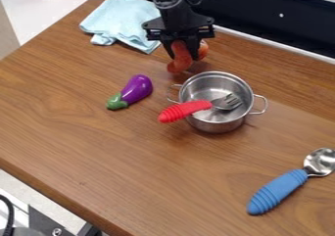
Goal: Moved the orange object to the upper left side of the table
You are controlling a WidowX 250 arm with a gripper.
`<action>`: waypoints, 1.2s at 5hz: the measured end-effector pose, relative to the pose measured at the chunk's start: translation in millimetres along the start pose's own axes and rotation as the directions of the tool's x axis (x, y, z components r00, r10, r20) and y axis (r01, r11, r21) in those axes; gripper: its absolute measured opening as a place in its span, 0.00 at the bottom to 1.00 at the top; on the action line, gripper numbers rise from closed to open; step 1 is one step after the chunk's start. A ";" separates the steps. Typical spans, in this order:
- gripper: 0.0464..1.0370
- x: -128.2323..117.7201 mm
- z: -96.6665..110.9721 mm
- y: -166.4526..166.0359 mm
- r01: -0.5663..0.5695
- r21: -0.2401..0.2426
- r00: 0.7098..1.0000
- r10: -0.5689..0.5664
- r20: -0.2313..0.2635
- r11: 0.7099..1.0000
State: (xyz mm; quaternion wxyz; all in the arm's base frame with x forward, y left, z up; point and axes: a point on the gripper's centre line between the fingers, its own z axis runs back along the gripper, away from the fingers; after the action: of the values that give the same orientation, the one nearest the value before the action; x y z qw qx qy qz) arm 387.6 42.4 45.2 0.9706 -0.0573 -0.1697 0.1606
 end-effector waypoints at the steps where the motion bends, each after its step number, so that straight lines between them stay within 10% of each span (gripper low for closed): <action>1: 0.71 1.0 3.3 -1.4 0.004 -0.017 1.000 -0.005 -0.024 1.000; 2: 0.94 0.6 3.7 3.4 0.002 -0.007 1.000 -0.002 -0.030 1.000; 6: 0.96 -22.3 72.4 11.8 0.128 -0.123 0.992 -0.129 -0.003 0.984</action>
State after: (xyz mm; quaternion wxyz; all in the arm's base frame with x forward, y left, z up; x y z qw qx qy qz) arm 339.1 50.3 104.1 0.9746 -0.1066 -0.1772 0.0865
